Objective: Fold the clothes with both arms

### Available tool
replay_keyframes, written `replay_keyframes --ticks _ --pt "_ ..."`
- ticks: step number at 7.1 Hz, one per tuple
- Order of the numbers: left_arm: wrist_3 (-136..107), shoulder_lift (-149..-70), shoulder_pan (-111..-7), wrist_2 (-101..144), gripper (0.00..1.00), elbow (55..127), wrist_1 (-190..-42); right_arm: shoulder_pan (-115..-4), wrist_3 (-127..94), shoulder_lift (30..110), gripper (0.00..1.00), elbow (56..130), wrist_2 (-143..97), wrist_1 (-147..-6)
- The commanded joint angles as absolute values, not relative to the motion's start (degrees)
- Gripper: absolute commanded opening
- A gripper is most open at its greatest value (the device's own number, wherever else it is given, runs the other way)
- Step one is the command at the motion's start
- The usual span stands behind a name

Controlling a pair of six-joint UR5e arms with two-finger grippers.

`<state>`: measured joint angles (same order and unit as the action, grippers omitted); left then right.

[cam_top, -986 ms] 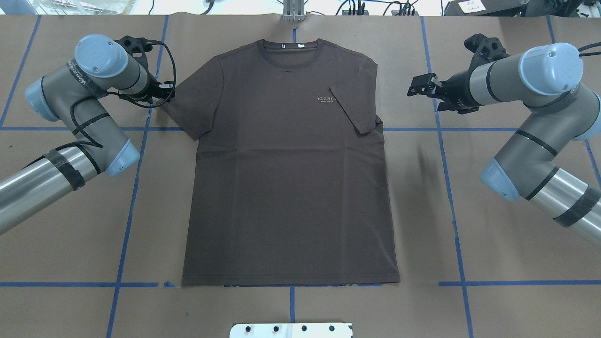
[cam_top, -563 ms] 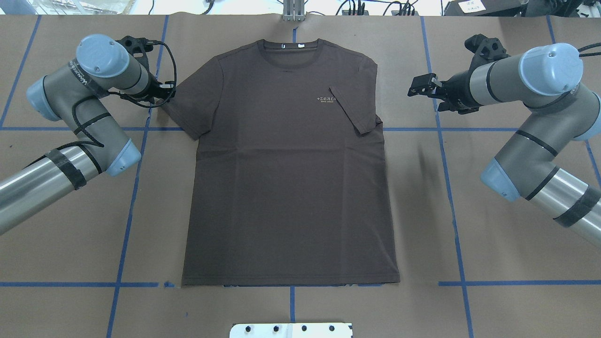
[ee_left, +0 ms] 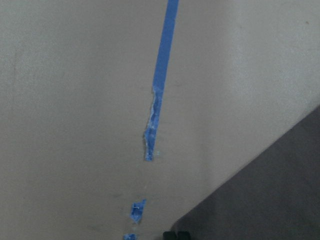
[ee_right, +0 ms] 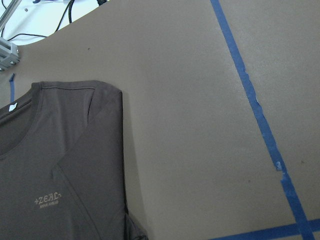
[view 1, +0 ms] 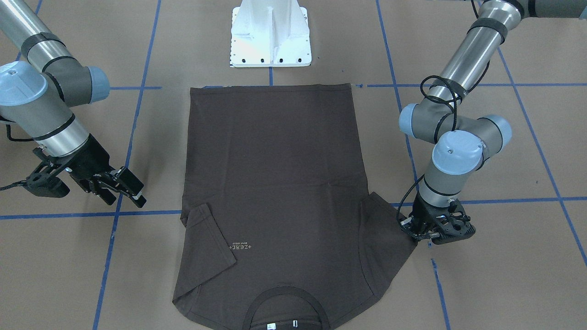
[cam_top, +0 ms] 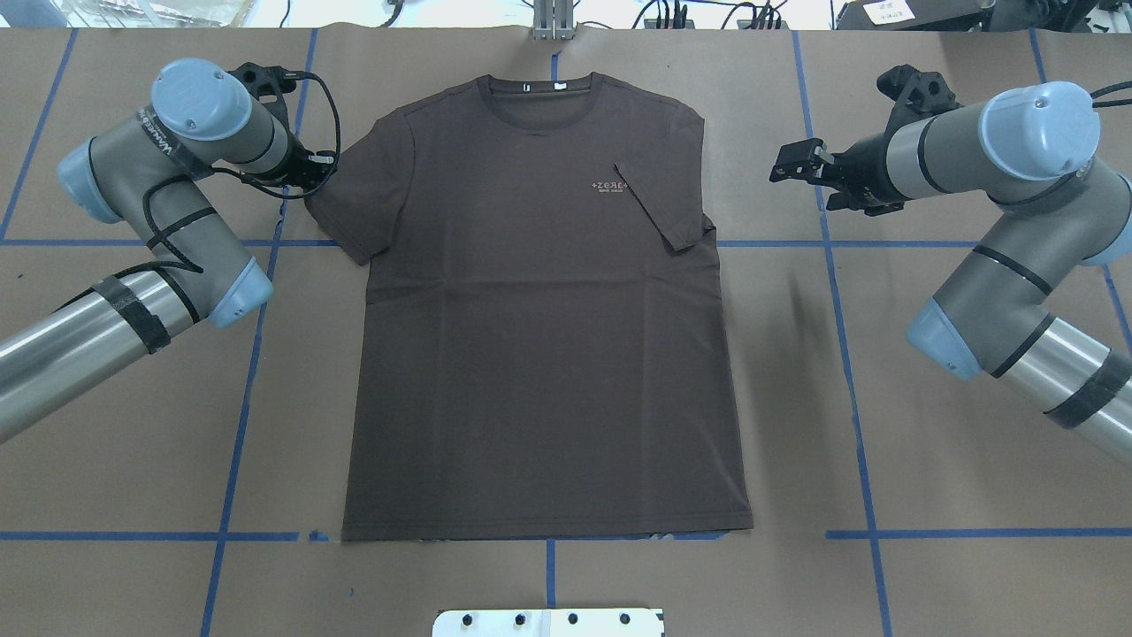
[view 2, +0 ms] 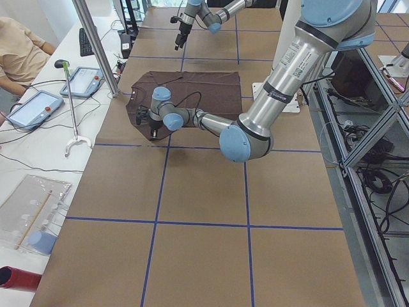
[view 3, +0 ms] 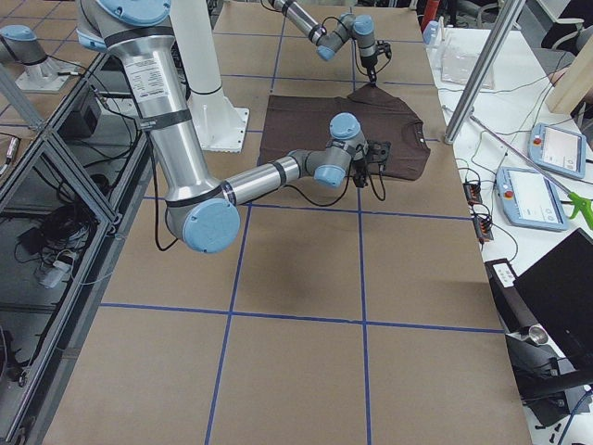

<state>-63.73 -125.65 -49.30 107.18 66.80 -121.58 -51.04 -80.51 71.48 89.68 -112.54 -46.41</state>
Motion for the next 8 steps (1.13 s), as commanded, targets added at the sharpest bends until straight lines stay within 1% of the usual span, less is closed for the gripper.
replay_keyframes --ticks 1,2,3,4,7,8 --pt "-65.46 -126.56 -49.31 114.75 0.00 70.81 -121.29 -52.20 -80.33 71.63 1.00 90.52 -113.98 -46.41" --pt "-68.35 -128.56 -49.13 114.61 0.00 71.10 -121.03 -53.25 -80.33 72.15 1.00 90.79 -117.04 -46.23" --pt "-69.25 -132.15 -48.96 114.52 0.00 70.67 -118.15 -53.35 -80.33 72.25 1.00 90.70 -117.24 -46.32" --pt "-69.34 -136.62 -47.65 114.17 0.00 66.75 -115.60 -53.35 -80.33 72.42 1.00 90.70 -117.25 -46.32" --pt "-72.68 -140.34 -47.11 112.95 0.00 59.62 -118.20 -53.17 -80.07 72.42 1.00 90.27 -116.90 -46.32" --pt "-72.95 -141.14 -47.20 112.68 0.00 57.33 -121.78 -53.17 -79.81 72.42 1.00 90.18 -116.89 -46.32"
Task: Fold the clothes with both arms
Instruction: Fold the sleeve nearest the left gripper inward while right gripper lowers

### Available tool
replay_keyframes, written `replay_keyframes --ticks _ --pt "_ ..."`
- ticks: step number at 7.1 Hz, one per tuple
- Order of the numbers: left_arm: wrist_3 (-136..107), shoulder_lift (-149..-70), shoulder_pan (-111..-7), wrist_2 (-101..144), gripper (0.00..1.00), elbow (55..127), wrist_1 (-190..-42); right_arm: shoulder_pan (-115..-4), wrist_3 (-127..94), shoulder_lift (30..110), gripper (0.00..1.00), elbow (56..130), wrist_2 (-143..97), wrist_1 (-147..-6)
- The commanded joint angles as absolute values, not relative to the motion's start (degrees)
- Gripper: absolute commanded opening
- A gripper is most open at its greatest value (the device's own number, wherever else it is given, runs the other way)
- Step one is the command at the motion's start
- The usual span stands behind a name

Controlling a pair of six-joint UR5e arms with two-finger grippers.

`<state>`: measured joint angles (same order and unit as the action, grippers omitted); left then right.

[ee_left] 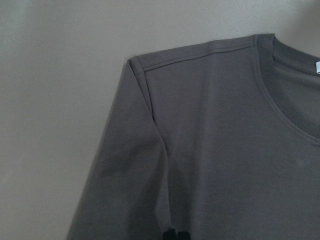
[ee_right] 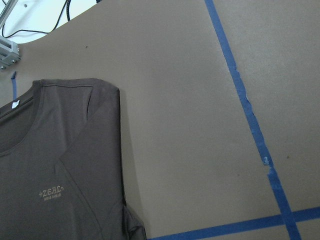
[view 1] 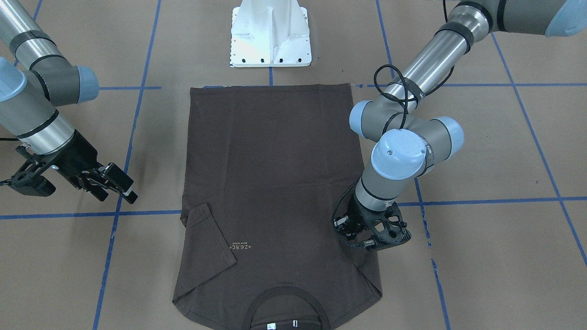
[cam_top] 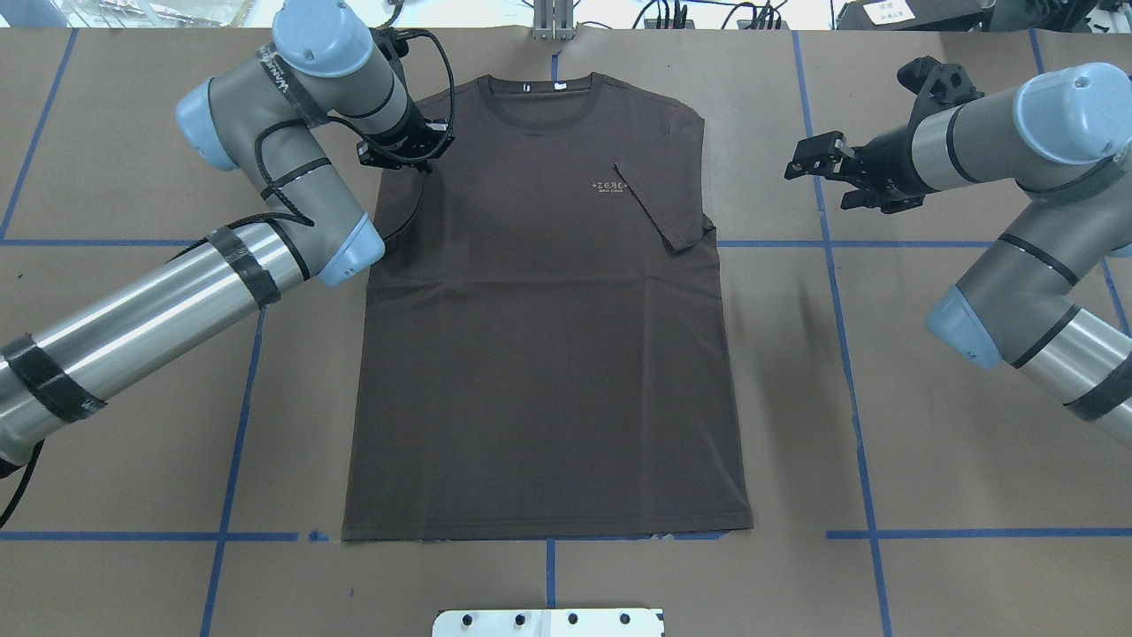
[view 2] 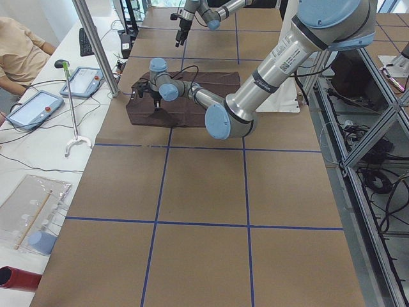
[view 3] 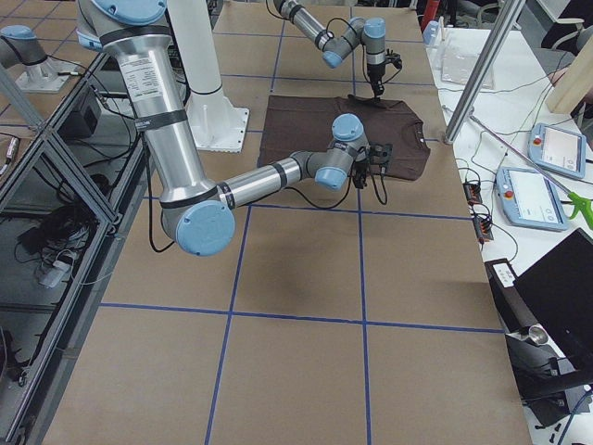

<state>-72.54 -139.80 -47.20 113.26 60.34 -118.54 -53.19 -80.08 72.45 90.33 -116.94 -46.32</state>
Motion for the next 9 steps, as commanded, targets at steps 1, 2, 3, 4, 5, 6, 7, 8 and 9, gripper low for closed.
replay_keyframes --ticks 1,2,3,4,5,6,7,8,9 --pt "-72.86 -141.41 -47.20 112.68 0.23 56.17 -123.99 -53.17 -80.33 72.16 1.00 90.35 -117.07 -46.32" --pt "-72.86 -141.42 -47.11 112.85 0.62 56.86 -124.27 -52.22 -80.68 71.98 1.00 90.96 -117.24 -46.32" --pt "-72.86 -138.98 -47.11 113.11 0.76 60.78 -126.80 -49.68 -84.60 72.07 1.00 93.84 -116.99 -46.41" --pt "-72.77 -133.13 -46.15 113.46 0.77 69.96 -127.35 -47.57 -89.68 73.03 1.00 99.09 -117.07 -47.62" --pt "-72.77 -128.54 -44.58 117.64 0.77 77.01 -126.92 -44.42 -98.87 74.78 1.00 104.10 -116.98 -51.29" --pt "-72.77 -124.15 -44.21 119.08 0.77 83.61 -127.26 -39.08 -104.10 74.97 1.00 107.28 -116.63 -56.55" --pt "-72.60 -116.88 -43.77 119.70 0.77 92.29 -127.53 -33.46 -104.41 77.58 1.00 112.27 -115.33 -60.34" --pt "-73.12 -112.54 -43.68 122.06 0.77 97.07 -127.18 -24.87 -105.81 83.44 1.00 118.76 -107.13 -62.03" --pt "-75.74 -110.93 -43.33 121.64 0.77 98.86 -127.26 -15.91 -108.60 86.63 1.00 122.74 -95.91 -64.31"
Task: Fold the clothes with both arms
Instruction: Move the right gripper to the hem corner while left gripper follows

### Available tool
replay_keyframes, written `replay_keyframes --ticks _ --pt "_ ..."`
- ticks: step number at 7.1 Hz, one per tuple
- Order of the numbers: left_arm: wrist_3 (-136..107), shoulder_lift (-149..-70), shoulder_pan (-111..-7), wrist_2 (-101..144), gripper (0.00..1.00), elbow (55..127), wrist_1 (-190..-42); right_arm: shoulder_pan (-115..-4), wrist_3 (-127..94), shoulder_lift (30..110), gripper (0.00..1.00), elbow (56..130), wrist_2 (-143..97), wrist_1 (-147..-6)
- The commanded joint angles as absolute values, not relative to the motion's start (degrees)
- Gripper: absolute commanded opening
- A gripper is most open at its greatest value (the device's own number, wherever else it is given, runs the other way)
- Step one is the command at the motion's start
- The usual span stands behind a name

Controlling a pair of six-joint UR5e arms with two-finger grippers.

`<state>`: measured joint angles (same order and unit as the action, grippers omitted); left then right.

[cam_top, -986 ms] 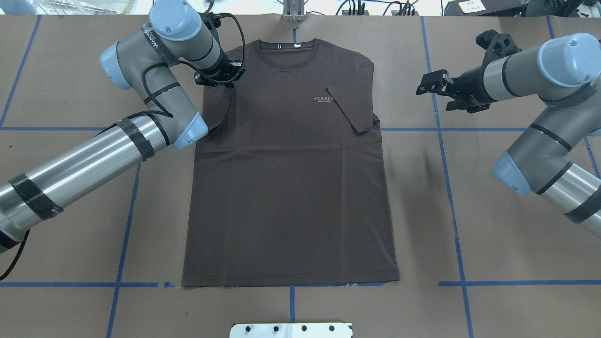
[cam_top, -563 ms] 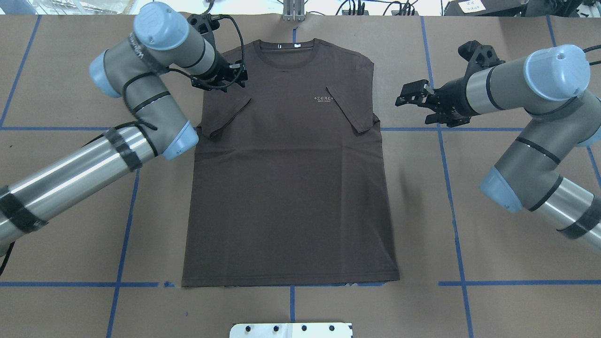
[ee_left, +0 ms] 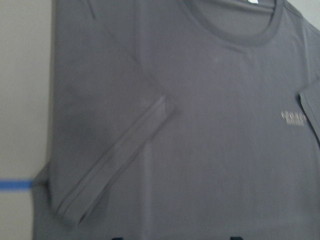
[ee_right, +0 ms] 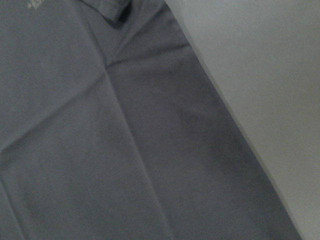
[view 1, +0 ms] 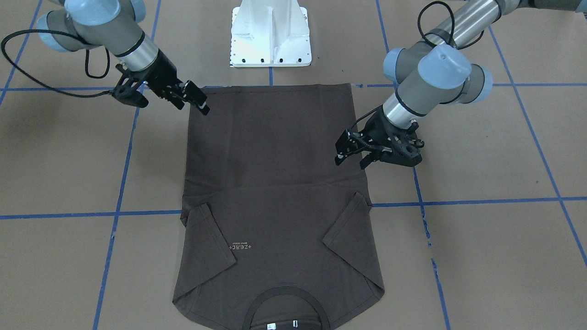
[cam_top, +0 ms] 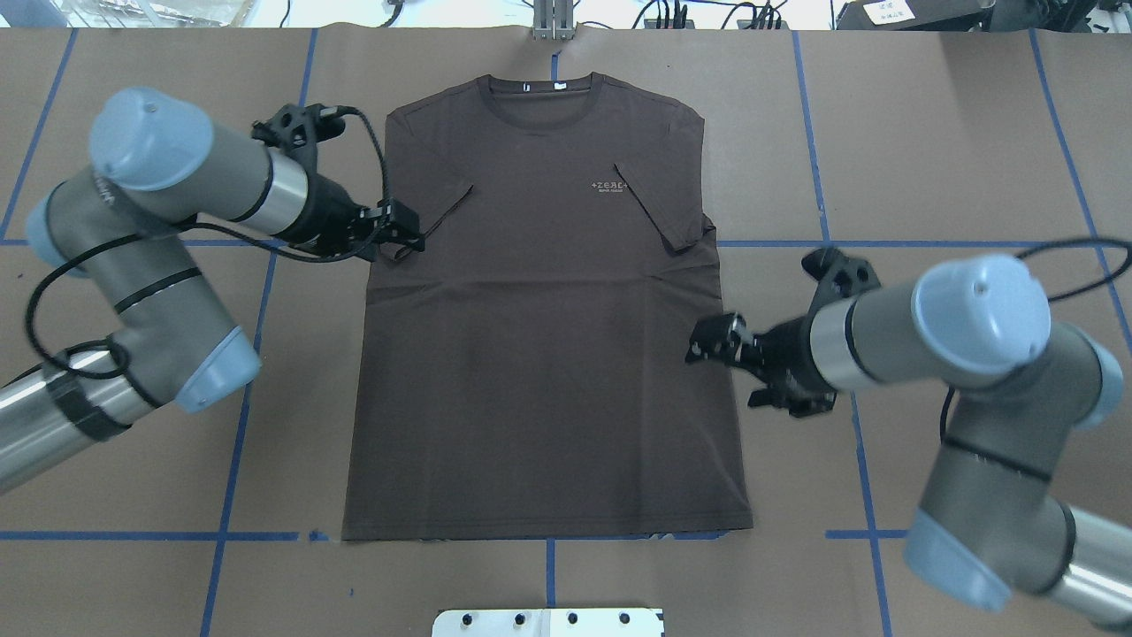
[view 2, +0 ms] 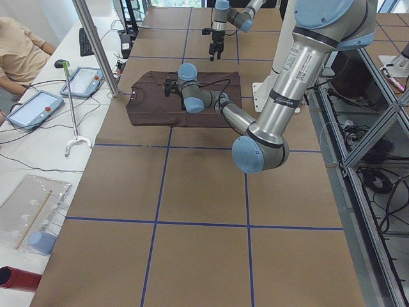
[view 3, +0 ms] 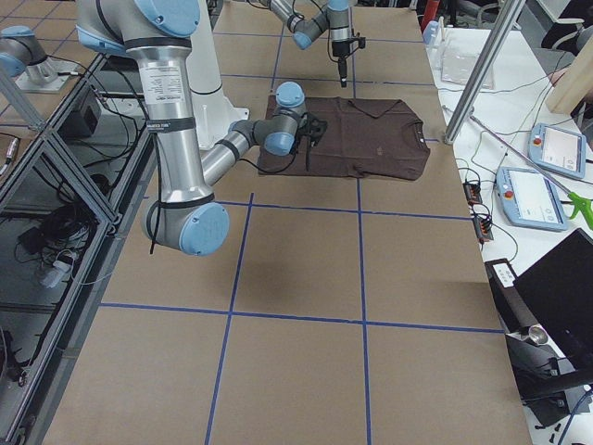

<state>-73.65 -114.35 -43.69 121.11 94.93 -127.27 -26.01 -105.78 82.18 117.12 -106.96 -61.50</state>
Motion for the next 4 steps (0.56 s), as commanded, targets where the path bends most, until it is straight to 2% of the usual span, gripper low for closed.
replay_keyframes --ticks 1,2,4 --pt "-78.20 -110.83 -41.68 119.90 0.77 98.88 -127.27 -9.82 -114.03 87.01 1.00 122.96 -89.71 -70.25" --pt "-78.22 -110.83 -41.31 119.97 0.78 98.79 -127.27 -5.32 -116.60 86.92 1.00 122.87 -82.95 -75.27" --pt "-78.22 -110.83 -41.31 119.97 0.80 98.88 -127.27 -1.94 -121.36 86.40 0.83 121.65 -77.54 -78.22"
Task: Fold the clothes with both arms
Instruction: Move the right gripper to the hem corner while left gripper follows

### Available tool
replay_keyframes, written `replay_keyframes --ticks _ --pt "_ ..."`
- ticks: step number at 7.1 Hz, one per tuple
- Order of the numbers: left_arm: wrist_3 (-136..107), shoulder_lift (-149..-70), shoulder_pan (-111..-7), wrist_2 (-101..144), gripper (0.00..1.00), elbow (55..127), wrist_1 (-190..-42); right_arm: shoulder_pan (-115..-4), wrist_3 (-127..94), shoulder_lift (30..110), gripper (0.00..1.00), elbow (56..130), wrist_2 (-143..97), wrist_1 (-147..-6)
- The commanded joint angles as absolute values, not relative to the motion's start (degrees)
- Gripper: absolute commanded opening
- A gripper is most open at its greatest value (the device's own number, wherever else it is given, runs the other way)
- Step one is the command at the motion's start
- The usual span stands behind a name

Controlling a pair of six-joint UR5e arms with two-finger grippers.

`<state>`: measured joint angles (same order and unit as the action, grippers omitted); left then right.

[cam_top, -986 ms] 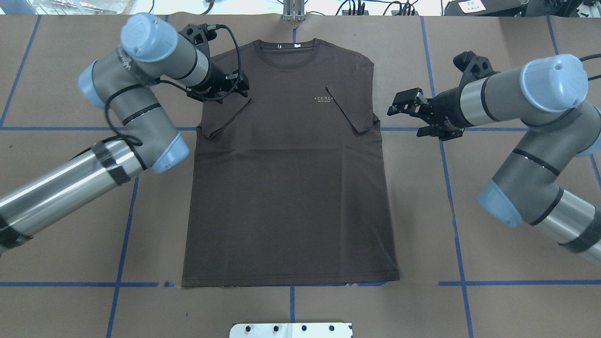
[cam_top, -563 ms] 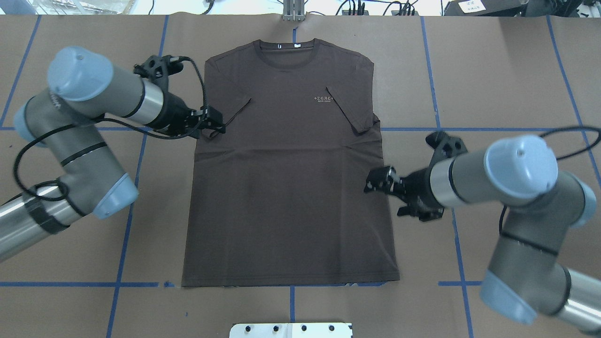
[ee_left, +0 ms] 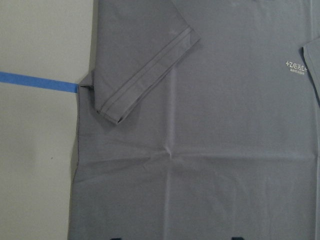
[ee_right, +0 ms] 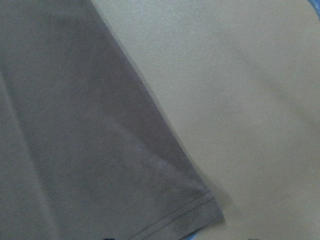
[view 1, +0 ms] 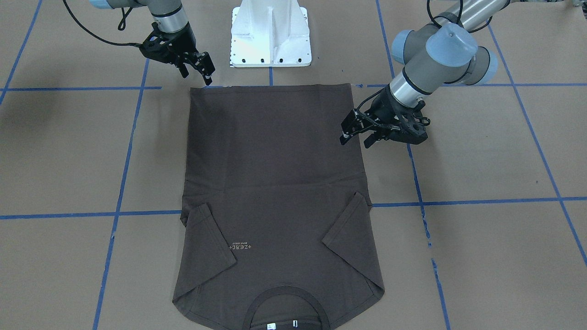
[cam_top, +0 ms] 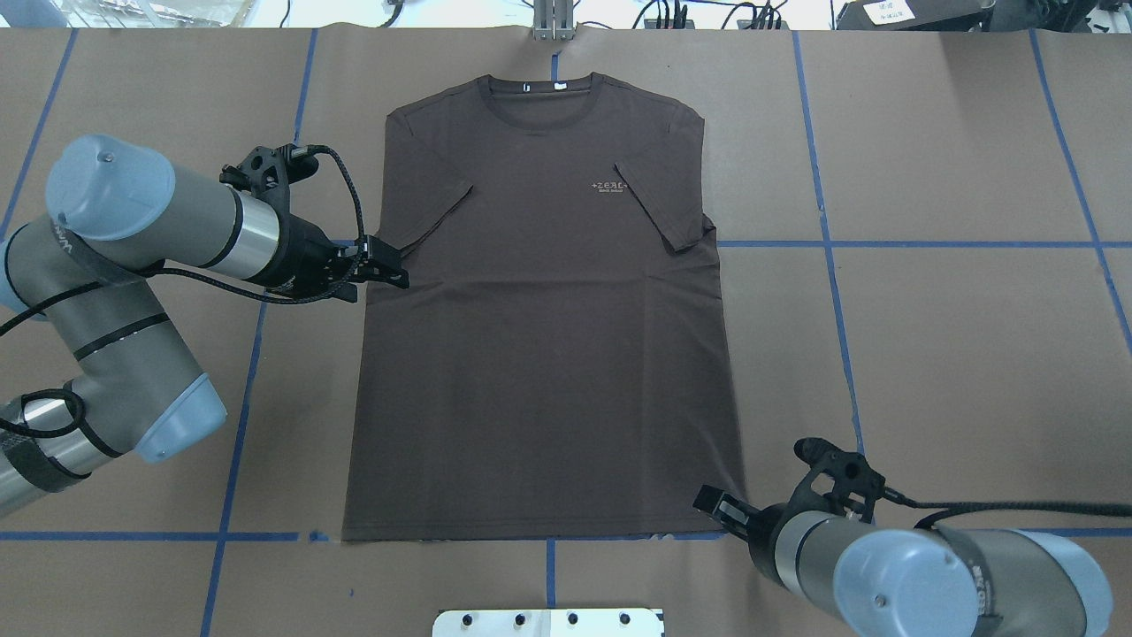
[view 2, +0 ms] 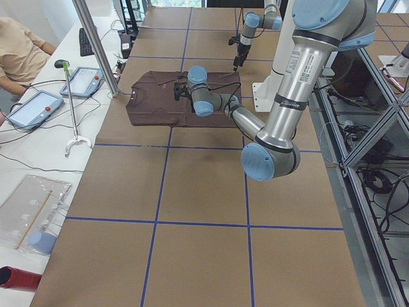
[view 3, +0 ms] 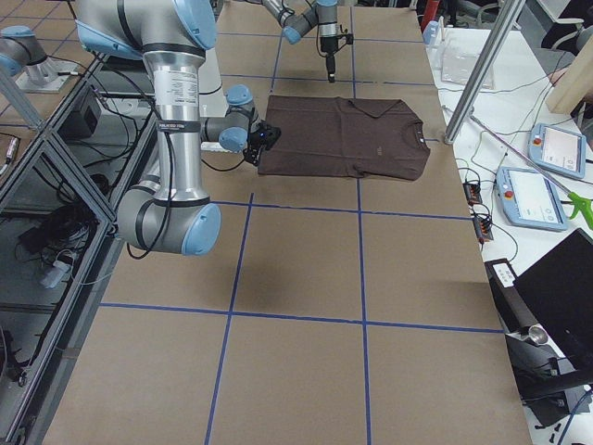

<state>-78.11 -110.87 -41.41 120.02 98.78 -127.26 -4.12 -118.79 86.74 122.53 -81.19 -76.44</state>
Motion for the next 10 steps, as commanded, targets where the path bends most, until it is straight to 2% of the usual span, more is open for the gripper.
replay_keyframes --ticks 1,7,8,10 --pt "-78.22 -110.83 -41.22 119.97 0.80 98.88 -127.27 -1.85 -121.38 85.87 0.81 121.12 -76.39 -78.22" --pt "-78.31 -110.83 -41.22 120.06 0.80 98.79 -127.27 -3.60 -120.94 84.20 0.77 117.60 -75.50 -77.96" --pt "-78.31 -110.74 -41.13 119.97 0.80 98.70 -127.27 -3.60 -120.94 84.11 0.65 117.68 -75.59 -77.87" --pt "-78.40 -110.74 -41.04 119.97 0.80 98.79 -127.27 -3.69 -120.94 84.29 0.00 117.95 -75.85 -77.87"
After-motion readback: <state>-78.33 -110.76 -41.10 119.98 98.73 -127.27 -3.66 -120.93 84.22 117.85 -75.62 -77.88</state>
